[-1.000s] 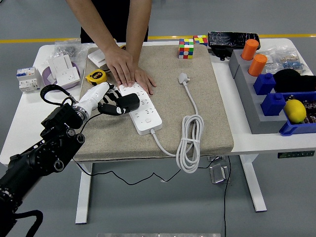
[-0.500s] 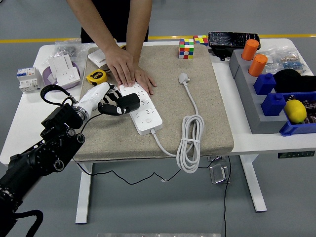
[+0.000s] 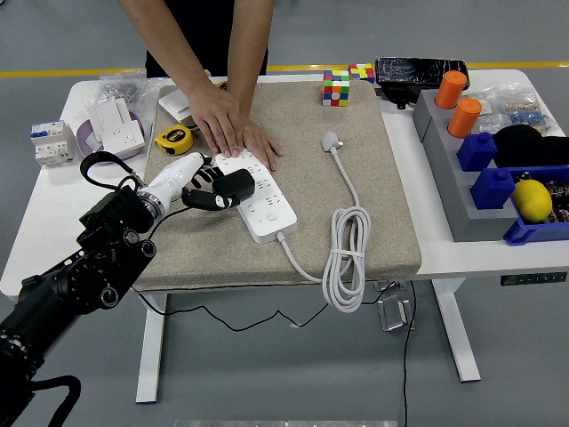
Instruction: Pick up the plug,place it near the board,insert it into the board,press the button
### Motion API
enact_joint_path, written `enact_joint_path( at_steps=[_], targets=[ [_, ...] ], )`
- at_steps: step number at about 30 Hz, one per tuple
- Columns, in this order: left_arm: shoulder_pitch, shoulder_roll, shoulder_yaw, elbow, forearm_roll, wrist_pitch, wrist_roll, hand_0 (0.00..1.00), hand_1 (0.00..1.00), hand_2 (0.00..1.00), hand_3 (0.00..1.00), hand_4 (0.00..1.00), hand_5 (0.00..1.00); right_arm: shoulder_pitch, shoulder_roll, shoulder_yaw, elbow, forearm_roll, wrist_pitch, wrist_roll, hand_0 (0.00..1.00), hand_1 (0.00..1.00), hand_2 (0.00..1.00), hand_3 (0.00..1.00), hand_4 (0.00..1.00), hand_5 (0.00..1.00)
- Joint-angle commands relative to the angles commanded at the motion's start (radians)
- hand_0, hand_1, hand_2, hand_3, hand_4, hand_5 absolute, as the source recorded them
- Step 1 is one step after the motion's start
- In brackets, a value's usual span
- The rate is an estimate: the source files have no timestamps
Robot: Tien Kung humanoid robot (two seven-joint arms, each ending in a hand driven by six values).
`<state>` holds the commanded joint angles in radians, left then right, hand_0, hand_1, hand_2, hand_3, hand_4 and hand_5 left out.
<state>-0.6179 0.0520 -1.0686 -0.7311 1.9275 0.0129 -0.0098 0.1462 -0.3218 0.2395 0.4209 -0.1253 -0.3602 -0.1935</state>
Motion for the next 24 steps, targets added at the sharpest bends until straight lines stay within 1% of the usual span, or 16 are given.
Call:
enact_joint_path(
  at_steps=[3,4,15,16,21,22,24],
  targets=[
    [0.002,0.0,0.002,0.0,0.002,-0.001,0.0,0.608,0.745,0.732,0.707,0.998,0.37,-0.001,0.0,-0.001,0.0,0.0,-0.001,0.0,0.888,0.805,0.77,0.806,0.998,0.998],
    [0.002,0.0,0.002,0.0,0.002,0.0,0.0,0.641,0.761,0.742,0.735,0.998,0.389,-0.001,0.0,0.0,0.0,0.0,-0.001,0.0,0.888,0.805,0.77,0.806,0.998,0.998],
    [-0.004,-0.004,0.004,0.0,0.0,0.008,-0.004,0.643,0.764,0.743,0.735,0.998,0.4,-0.001,0.001,-0.001,-0.001,0.002,-0.001,0.0,0.886,0.805,0.77,0.806,0.998,0.998],
    [-0.006,-0.004,0.004,0.001,0.002,0.01,-0.004,0.63,0.757,0.735,0.726,0.998,0.4,-0.001,0.001,-0.001,-0.001,0.001,0.0,0.0,0.887,0.804,0.77,0.807,0.998,0.998],
    [-0.014,-0.009,0.004,0.009,0.011,0.024,-0.006,0.63,0.757,0.735,0.726,0.998,0.4,0.0,0.0,-0.002,0.0,0.002,0.0,0.0,0.887,0.804,0.77,0.807,0.998,0.998],
    [-0.016,-0.01,0.005,0.01,0.014,0.027,-0.006,0.582,0.7,0.608,0.562,0.998,0.389,0.001,0.0,-0.003,0.0,0.002,0.0,0.0,0.887,0.805,0.77,0.806,0.998,0.998],
    [-0.021,-0.013,0.004,0.012,0.023,0.037,-0.006,0.582,0.7,0.608,0.562,0.998,0.389,0.001,0.0,-0.004,-0.001,0.003,0.0,0.0,0.887,0.805,0.77,0.806,0.998,0.998]
  ],
)
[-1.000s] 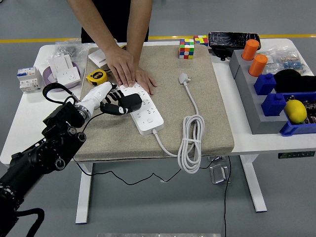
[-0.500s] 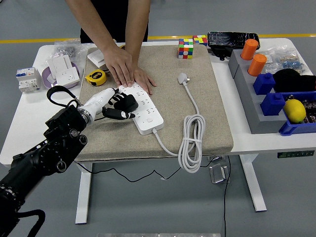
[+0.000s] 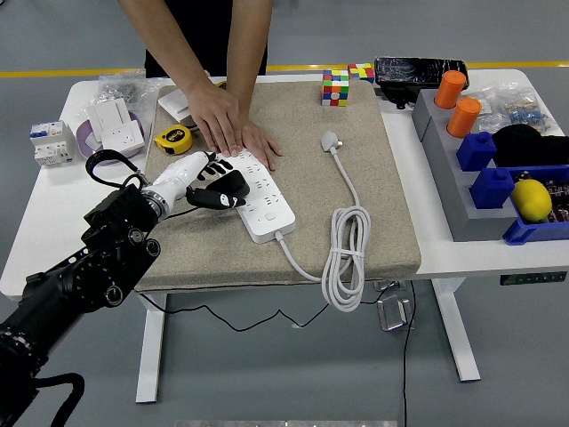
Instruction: Pick up the plug,place it near the board,insert it into the board,press the button
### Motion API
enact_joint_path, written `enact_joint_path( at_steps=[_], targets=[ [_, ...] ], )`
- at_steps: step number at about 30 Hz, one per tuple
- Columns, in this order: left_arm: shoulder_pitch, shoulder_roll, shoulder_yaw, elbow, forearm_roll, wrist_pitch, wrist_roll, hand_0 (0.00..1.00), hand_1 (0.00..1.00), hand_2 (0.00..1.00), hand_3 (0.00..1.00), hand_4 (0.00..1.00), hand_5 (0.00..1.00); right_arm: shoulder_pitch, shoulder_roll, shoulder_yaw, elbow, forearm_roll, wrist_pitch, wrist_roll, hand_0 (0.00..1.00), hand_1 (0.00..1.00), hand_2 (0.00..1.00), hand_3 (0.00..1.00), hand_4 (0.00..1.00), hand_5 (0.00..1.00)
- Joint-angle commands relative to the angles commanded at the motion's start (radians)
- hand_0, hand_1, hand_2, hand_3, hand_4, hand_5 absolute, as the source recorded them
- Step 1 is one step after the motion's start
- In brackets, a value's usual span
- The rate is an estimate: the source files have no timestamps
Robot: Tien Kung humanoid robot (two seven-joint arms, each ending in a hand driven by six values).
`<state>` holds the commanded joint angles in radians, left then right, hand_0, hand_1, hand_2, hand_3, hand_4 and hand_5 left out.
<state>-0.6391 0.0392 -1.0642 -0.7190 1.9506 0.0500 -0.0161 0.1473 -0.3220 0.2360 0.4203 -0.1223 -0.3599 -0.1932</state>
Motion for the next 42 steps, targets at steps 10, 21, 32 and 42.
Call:
enact_joint_path(
  at_steps=[10,21,32,42],
  targets=[
    [-0.008,-0.002,0.01,0.015,0.043,0.02,0.0,0.5,0.602,0.552,0.516,0.859,0.243,0.002,0.0,0.0,0.0,0.001,0.0,0.0,0.887,0.805,0.77,0.807,0.998,0.998],
    [-0.014,-0.005,0.014,0.02,0.082,0.05,-0.005,0.473,0.567,0.517,0.488,0.833,0.233,0.004,0.0,0.0,0.0,0.002,0.0,0.001,0.887,0.805,0.77,0.807,0.998,0.998],
    [-0.008,-0.003,0.005,0.006,0.066,0.027,-0.001,0.43,0.409,0.341,0.387,0.657,0.191,0.003,0.001,0.001,-0.001,0.003,0.0,0.0,0.886,0.805,0.77,0.806,0.998,0.998],
    [0.021,0.01,-0.027,-0.046,0.065,0.01,0.001,0.426,0.405,0.322,0.351,0.639,0.201,-0.002,0.002,0.002,-0.001,0.001,0.0,0.0,0.886,0.805,0.77,0.807,0.998,0.998]
  ],
)
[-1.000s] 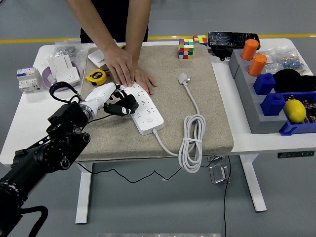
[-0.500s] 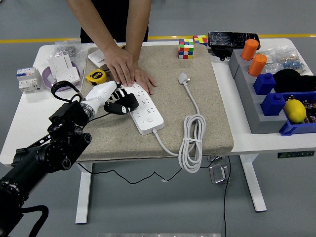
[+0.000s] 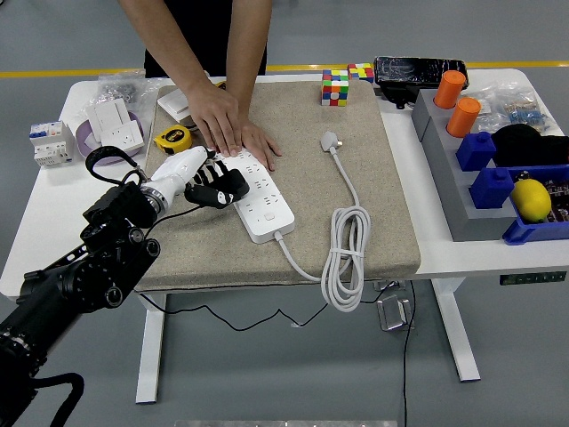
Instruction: Pick up the plug,place it near the board,insert it into the board,press the button
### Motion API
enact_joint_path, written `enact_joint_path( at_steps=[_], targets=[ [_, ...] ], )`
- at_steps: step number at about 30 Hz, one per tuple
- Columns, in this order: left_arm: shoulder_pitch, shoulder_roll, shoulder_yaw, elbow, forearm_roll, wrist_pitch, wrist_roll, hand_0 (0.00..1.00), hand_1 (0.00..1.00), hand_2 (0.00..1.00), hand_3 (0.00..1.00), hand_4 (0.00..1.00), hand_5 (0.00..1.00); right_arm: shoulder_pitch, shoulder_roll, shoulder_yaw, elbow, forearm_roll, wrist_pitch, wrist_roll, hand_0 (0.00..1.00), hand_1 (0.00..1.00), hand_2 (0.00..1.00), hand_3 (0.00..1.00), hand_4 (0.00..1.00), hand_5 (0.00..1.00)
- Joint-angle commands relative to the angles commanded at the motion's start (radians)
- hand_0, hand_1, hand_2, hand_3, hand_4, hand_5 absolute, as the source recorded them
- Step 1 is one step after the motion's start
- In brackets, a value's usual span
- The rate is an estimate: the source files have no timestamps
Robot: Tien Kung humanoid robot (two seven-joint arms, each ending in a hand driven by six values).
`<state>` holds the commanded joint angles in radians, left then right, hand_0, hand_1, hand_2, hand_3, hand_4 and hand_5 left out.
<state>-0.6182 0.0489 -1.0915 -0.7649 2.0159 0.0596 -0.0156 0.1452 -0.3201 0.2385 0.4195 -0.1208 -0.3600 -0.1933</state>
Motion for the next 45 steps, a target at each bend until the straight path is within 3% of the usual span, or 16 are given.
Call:
enact_joint_path(
  at_steps=[6,12,20,23,30,38,45],
  targets=[
    [0.021,0.011,-0.032,-0.048,0.022,0.001,0.004,0.426,0.407,0.322,0.35,0.622,0.204,-0.005,0.002,0.0,-0.001,0.002,0.0,0.0,0.887,0.805,0.77,0.807,0.998,0.998],
    [0.061,0.032,-0.081,-0.138,0.069,-0.014,0.014,0.426,0.41,0.322,0.35,0.622,0.205,-0.006,0.004,0.007,-0.001,0.0,0.0,0.001,0.886,0.805,0.77,0.807,0.998,0.998],
    [0.164,0.099,-0.129,-0.306,0.121,-0.033,0.025,0.426,0.411,0.323,0.352,0.625,0.204,-0.011,0.006,0.015,-0.002,0.0,0.001,0.001,0.886,0.805,0.77,0.807,0.998,0.998],
    [0.196,0.12,-0.139,-0.337,0.135,-0.028,0.023,0.426,0.413,0.324,0.353,0.628,0.205,-0.011,0.007,0.02,-0.002,0.0,0.001,0.001,0.886,0.805,0.771,0.807,0.998,0.998],
    [0.221,0.13,-0.15,-0.322,0.157,-0.022,0.02,0.426,0.413,0.326,0.355,0.63,0.206,-0.007,0.008,0.024,-0.002,-0.003,0.001,0.002,0.886,0.805,0.77,0.807,0.998,0.998],
    [0.215,0.109,-0.15,-0.236,0.173,-0.004,0.008,0.426,0.418,0.328,0.356,0.632,0.205,-0.006,0.008,0.024,-0.002,-0.002,0.001,0.001,0.886,0.805,0.77,0.807,0.998,0.998],
    [0.213,0.101,-0.145,-0.206,0.158,0.003,0.002,0.426,0.422,0.331,0.362,0.638,0.219,-0.006,0.007,0.024,-0.002,-0.003,0.0,0.001,0.886,0.805,0.77,0.806,0.998,0.998]
  ],
)
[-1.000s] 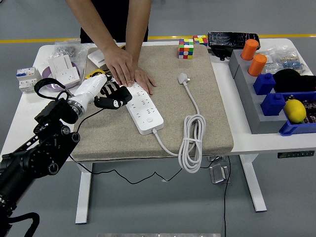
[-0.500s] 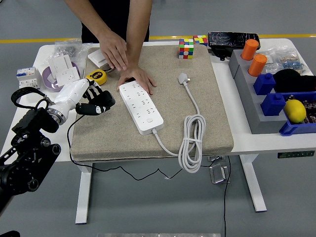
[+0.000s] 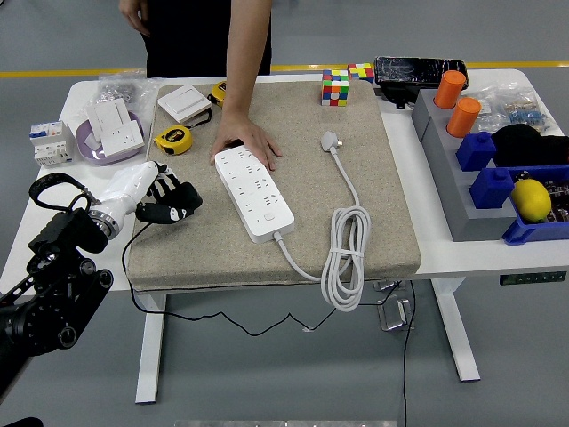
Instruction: Pick up the plug,place it near the board,insert it into the board,press the button
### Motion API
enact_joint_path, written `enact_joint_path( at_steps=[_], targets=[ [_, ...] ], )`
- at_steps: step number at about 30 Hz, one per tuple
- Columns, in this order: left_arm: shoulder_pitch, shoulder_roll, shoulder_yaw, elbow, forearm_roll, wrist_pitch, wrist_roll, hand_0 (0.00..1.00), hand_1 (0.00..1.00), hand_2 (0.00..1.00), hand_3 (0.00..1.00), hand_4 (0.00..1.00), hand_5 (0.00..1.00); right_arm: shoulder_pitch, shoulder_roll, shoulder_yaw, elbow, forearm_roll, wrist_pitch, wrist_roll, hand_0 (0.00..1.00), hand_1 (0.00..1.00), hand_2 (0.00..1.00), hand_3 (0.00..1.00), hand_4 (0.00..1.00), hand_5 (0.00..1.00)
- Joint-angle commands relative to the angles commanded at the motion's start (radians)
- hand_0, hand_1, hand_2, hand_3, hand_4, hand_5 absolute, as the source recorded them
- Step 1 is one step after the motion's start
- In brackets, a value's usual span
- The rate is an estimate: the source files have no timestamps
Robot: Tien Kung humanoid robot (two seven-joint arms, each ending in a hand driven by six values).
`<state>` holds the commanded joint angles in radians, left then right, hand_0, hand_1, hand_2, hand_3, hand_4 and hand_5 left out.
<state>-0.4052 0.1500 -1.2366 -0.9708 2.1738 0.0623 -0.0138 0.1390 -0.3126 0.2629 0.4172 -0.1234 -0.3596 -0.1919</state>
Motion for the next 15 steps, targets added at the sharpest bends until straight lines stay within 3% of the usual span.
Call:
enact_joint_path(
  at_steps=[1,6,7,12,13,15],
  targets=[
    [0.001,-0.001,-0.001,0.001,-0.003,0.0,0.0,0.428,0.472,0.396,0.39,0.681,0.231,0.0,0.0,0.0,0.0,0.0,0.0,0.0,0.886,0.805,0.77,0.807,0.998,0.998],
    [0.004,-0.002,-0.001,0.007,-0.024,-0.015,-0.002,0.428,0.472,0.396,0.39,0.681,0.231,0.0,0.001,0.0,0.0,0.0,0.0,0.0,0.886,0.805,0.77,0.807,0.998,0.998],
    [0.005,-0.002,-0.002,0.008,-0.03,-0.019,-0.003,0.467,0.549,0.528,0.508,0.927,0.329,0.0,0.001,0.0,0.0,0.0,0.0,0.0,0.886,0.805,0.77,0.807,0.998,0.998],
    [0.008,-0.002,-0.006,0.007,-0.048,-0.025,-0.005,0.467,0.549,0.528,0.508,0.927,0.329,0.0,0.001,-0.001,0.0,0.0,0.0,0.0,0.886,0.805,0.77,0.807,0.998,0.998],
    [0.008,-0.001,-0.006,0.006,-0.05,-0.025,-0.005,0.523,0.642,0.565,0.539,0.998,0.412,-0.001,0.001,-0.001,0.0,0.0,0.0,0.0,0.885,0.805,0.77,0.807,0.998,0.998],
    [0.009,-0.001,-0.008,0.004,-0.057,-0.027,-0.006,0.523,0.642,0.565,0.539,0.998,0.412,-0.001,0.001,-0.001,0.0,0.0,0.0,0.0,0.885,0.805,0.77,0.807,0.998,0.998]
  ],
)
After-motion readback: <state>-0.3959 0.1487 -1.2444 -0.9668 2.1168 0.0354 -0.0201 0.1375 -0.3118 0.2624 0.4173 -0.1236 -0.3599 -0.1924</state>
